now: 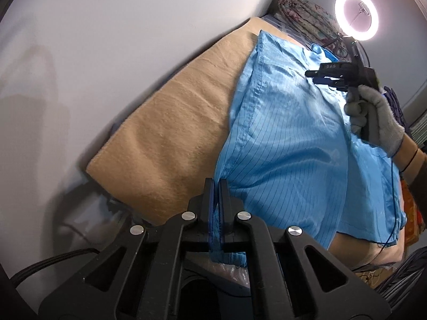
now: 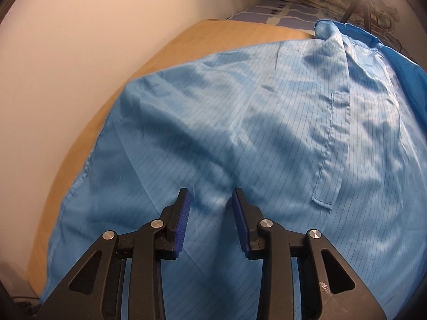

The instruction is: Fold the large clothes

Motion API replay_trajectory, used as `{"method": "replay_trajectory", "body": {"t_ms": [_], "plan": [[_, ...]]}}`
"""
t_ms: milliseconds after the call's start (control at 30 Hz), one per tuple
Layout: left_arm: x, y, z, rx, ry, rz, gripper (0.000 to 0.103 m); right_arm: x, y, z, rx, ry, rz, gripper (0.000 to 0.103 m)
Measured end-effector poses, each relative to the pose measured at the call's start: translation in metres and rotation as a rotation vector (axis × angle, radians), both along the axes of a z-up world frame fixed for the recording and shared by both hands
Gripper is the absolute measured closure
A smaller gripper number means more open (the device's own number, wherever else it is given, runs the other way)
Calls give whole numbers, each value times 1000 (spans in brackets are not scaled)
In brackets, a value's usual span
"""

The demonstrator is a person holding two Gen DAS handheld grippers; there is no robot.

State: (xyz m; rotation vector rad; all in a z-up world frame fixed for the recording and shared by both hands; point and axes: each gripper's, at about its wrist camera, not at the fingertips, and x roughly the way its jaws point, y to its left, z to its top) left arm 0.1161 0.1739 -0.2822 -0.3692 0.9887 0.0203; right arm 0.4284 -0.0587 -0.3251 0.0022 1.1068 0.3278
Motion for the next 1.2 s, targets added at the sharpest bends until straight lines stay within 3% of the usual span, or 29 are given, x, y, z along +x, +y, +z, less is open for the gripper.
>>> {"method": "replay_trajectory", "body": {"t_ms": [67, 233, 367, 533, 633, 667, 700, 767, 967, 1133, 1200], "plan": [[-2, 1, 1, -4, -3, 1, 102, -8, 2, 13, 24, -5, 21, 71], [-2, 1, 6, 4, -11, -5, 102, -44, 28, 30, 80, 55, 200, 71], [1, 5, 7, -9, -14, 16, 102, -73, 58, 22, 34, 67, 324, 71], [-3, 0, 3, -19, 19, -17, 102, -82, 87, -2, -44, 51, 359, 71], [-9, -2, 8, -22, 19, -16, 100, -85, 98, -4, -94, -4, 382, 71], [-11, 0, 11, -29, 12, -14, 89, -86, 97, -1, -79, 3, 389, 71], [-12, 2, 16, -49, -6, -10, 69, -90, 96, 4, -55, 15, 390, 71], [-10, 5, 23, -96, -43, -10, 49, -94, 85, 16, -14, 18, 377, 71], [33, -8, 27, -141, -39, -123, 45, -120, 31, 55, 53, -94, 321, 71], [64, 1, 2, -207, 36, -105, 45, -124, -2, 55, 68, -19, 238, 71], [72, 3, -4, -228, 43, -100, 45, -119, 3, 51, 51, 6, 237, 71]]}}
